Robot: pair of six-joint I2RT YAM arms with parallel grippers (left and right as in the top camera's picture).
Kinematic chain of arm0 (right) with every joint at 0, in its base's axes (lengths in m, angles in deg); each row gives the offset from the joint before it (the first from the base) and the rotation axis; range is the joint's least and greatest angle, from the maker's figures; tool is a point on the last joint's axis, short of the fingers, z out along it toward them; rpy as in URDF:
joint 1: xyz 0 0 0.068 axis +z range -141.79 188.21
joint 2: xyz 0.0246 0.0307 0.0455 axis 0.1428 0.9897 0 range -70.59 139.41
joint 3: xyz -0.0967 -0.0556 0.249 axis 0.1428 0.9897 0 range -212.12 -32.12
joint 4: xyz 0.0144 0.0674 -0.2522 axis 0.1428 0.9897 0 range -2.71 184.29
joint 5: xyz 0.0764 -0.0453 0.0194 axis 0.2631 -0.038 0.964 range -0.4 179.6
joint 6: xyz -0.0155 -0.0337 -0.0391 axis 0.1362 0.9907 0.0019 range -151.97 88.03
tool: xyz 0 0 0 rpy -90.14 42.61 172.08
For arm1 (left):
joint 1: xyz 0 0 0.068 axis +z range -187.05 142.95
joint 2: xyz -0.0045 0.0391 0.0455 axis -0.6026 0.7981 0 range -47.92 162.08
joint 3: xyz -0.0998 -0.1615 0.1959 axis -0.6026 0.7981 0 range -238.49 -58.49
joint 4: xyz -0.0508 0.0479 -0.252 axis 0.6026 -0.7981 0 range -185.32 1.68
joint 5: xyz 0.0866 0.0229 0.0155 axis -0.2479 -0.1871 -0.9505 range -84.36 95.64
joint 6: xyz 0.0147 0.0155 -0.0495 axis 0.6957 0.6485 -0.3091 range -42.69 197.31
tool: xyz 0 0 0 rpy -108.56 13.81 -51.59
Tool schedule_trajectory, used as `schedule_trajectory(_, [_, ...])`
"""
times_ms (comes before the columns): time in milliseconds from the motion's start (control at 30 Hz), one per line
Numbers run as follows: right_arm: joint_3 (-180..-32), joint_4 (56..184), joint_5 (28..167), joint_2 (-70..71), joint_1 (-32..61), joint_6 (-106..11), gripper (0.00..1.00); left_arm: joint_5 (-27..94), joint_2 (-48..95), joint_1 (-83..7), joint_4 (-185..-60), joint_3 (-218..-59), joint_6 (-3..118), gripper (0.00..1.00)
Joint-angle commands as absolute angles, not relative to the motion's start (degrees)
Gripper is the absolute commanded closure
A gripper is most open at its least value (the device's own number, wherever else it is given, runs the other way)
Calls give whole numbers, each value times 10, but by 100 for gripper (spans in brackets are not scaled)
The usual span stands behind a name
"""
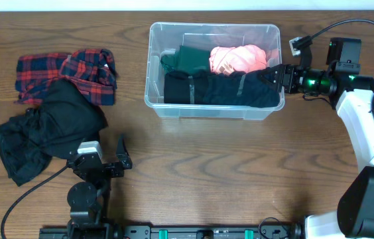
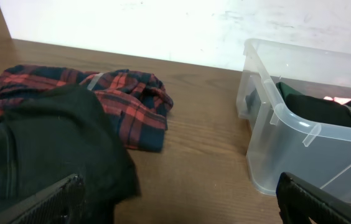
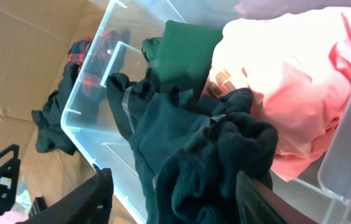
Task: Pack container
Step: 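Press the navy garment down into the bin with the right gripper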
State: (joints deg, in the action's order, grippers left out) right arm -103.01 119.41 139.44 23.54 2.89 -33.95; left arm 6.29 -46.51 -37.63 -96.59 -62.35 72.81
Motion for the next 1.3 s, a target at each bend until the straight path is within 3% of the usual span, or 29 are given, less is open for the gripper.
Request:
schedule_trajectory(0, [-1055,1193,1399,235,33,-305,44,56,-466,-374,-984,-614,726,2])
schedule_trajectory(200, [-1114,1203,1386,235,34,-283,48,56,-466,-374,-984,-614,726,2])
schedule_trajectory(333, [-1172,1235,1355,235,52,-260,57,56,-466,-374,-984,-614,726,2])
schedule_trajectory(700, [-1204,1326,1081,250,208,-231,98,56,-466,-374,-984,-614,726,2])
schedule_trajectory(867, [-1204,1378,1000,287,239,-249,99,56,-466,-374,-984,-614,726,2])
schedule_trajectory(1267, [-1204,1422,985,415,242,-272,99,56,-466,-374,-984,-614,726,2])
